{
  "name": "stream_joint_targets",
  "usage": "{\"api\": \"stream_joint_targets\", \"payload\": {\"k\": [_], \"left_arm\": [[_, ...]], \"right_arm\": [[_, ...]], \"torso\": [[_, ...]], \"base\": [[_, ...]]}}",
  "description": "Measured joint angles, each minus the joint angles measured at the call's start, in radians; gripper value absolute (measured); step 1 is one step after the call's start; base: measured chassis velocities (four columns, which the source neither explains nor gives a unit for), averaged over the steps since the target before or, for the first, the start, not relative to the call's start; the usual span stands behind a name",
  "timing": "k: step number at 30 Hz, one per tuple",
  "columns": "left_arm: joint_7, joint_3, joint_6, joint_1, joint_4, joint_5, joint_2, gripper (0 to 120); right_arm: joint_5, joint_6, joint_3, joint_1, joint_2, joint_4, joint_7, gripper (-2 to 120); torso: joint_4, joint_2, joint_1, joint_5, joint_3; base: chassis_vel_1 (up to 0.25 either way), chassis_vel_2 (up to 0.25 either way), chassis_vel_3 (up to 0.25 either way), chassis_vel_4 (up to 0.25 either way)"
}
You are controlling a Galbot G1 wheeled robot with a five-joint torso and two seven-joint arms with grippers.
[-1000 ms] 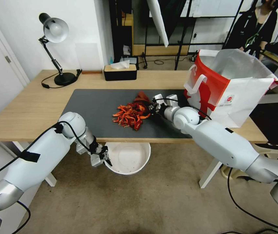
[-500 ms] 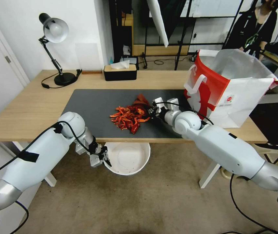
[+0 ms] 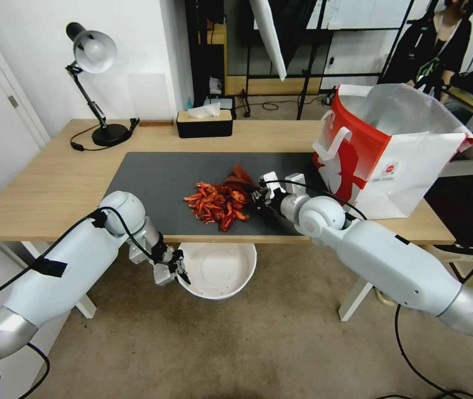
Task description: Sweep shrimp from table into container with towel, then put container into takeout bag.
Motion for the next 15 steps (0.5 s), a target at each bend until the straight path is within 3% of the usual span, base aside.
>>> {"api": "stream_joint_targets", "payload": {"k": [15], "left_arm": [[0.000,-0.013,0.000,0.008,-0.007,0.003,0.004,0]], "right_arm": [[0.014,-0.014,0.008,-0.037,-0.026,0.074,0.029,1]], "torso": [[0.0000,0.000,0.000,0.0000,0.000]], "base": [[0.000,0.000,0.000,0.000]]}}
